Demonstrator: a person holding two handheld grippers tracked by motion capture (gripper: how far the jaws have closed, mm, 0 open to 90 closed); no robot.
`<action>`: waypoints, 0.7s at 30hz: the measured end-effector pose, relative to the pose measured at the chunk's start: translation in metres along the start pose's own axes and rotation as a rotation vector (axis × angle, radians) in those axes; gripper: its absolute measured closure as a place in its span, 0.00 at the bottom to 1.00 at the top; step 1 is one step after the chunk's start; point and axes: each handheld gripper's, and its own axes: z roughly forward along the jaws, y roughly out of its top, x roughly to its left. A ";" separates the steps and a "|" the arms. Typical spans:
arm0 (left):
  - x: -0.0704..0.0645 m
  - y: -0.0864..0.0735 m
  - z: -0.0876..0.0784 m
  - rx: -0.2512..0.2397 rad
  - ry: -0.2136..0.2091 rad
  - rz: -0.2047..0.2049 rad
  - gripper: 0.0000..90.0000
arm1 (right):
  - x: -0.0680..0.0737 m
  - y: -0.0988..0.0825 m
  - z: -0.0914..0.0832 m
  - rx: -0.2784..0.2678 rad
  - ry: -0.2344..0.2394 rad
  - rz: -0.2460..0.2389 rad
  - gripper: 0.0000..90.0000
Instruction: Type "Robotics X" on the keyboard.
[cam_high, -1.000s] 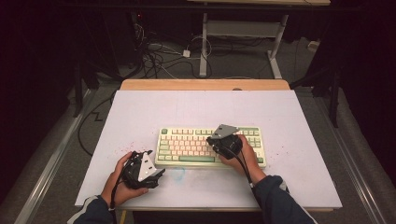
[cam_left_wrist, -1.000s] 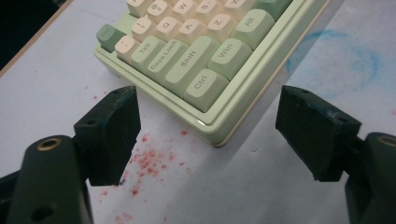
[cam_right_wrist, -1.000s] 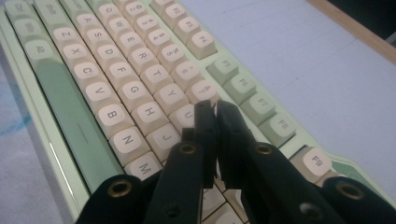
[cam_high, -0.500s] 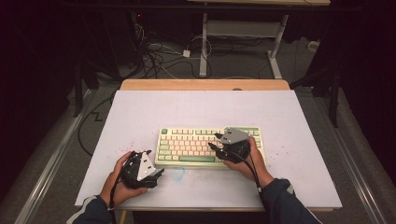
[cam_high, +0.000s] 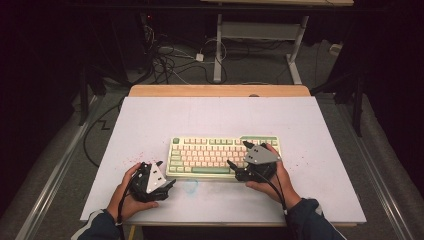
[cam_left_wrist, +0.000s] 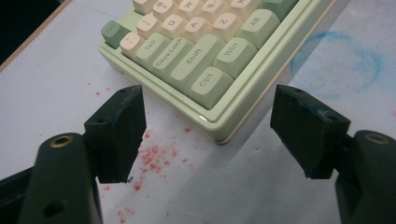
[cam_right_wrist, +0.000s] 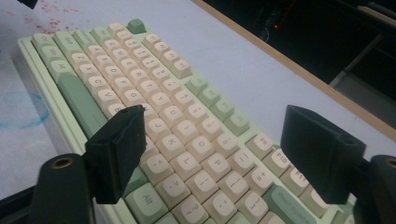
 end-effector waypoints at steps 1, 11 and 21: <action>0.000 0.000 0.000 0.002 0.000 -0.003 0.28 | 0.000 -0.001 -0.002 0.000 -0.007 -0.001 0.23; -0.002 0.009 -0.004 -0.022 -0.018 -0.050 0.39 | 0.003 -0.019 -0.027 -0.035 -0.051 0.002 0.20; 0.000 0.020 -0.006 -0.004 -0.053 -0.138 0.78 | 0.006 -0.039 -0.047 -0.024 -0.083 -0.004 0.22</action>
